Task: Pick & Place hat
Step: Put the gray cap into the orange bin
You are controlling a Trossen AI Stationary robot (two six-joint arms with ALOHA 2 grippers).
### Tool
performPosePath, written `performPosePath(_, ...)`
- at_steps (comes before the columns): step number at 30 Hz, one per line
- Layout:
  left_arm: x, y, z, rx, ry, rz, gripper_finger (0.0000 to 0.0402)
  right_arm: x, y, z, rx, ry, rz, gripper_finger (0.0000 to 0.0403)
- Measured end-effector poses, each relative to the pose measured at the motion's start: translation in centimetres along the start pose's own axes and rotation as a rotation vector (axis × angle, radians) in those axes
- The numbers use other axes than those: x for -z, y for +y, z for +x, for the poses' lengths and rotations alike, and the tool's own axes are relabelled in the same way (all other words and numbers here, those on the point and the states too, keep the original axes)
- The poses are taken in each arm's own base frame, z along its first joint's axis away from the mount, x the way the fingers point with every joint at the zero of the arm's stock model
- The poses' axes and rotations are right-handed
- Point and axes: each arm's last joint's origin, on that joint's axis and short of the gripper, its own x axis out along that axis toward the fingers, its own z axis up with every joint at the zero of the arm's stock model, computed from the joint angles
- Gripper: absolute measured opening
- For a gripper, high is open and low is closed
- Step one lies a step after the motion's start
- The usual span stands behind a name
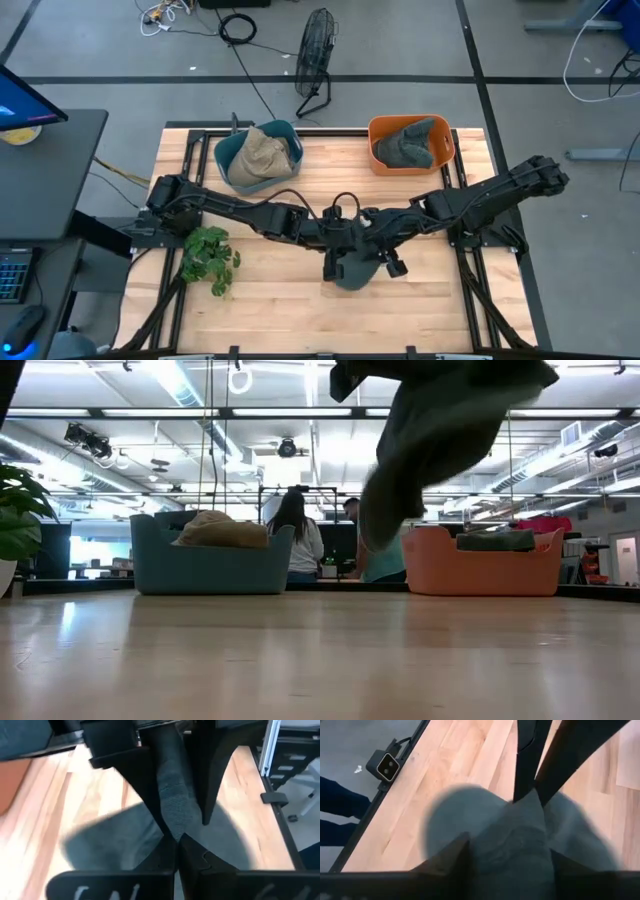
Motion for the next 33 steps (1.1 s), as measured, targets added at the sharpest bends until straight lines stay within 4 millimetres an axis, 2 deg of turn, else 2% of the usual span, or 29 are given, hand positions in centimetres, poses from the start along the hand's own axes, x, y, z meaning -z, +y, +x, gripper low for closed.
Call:
performPosePath(7, 0.0, 0.0, 0.1, -0.004, 0.000, -0.097, 0.0026, 0.0, -0.7, -0.1, 0.020, 0.000, 0.028, 0.0029)
performPosePath(9, 0.0, 0.1, 0.1, -0.025, -0.006, -0.124, 0.0038, 0.1, -1.0, -0.1, 0.028, 0.002, 0.035, 0.0011)
performPosePath(14, -0.1, 0.5, 0.1, -0.123, -0.033, -0.173, 0.0078, 0.3, -1.5, -0.2, 0.069, 0.022, 0.133, 0.0009)
performPosePath(20, -0.3, 1.5, 0.0, -0.158, -0.047, -0.245, 0.0144, 1.0, -2.5, -0.3, 0.196, 0.081, 0.201, 0.0006)
performPosePath(25, -1.5, 2.6, -1.9, -0.228, -0.126, -0.313, 0.0183, 1.6, -3.6, -0.7, 0.269, 0.124, 0.269, 0.0006)
performPosePath(29, -2.6, 3.5, -4.1, -0.257, -0.191, -0.358, 0.0189, 2.0, -4.5, -2.6, 0.420, 0.146, 0.299, 0.0005)
performPosePath(33, -3.7, 4.3, -6.8, -0.269, -0.263, -0.384, 0.0183, 1.6, -5.4, -6.1, 0.633, 0.127, 0.317, 0.0005)
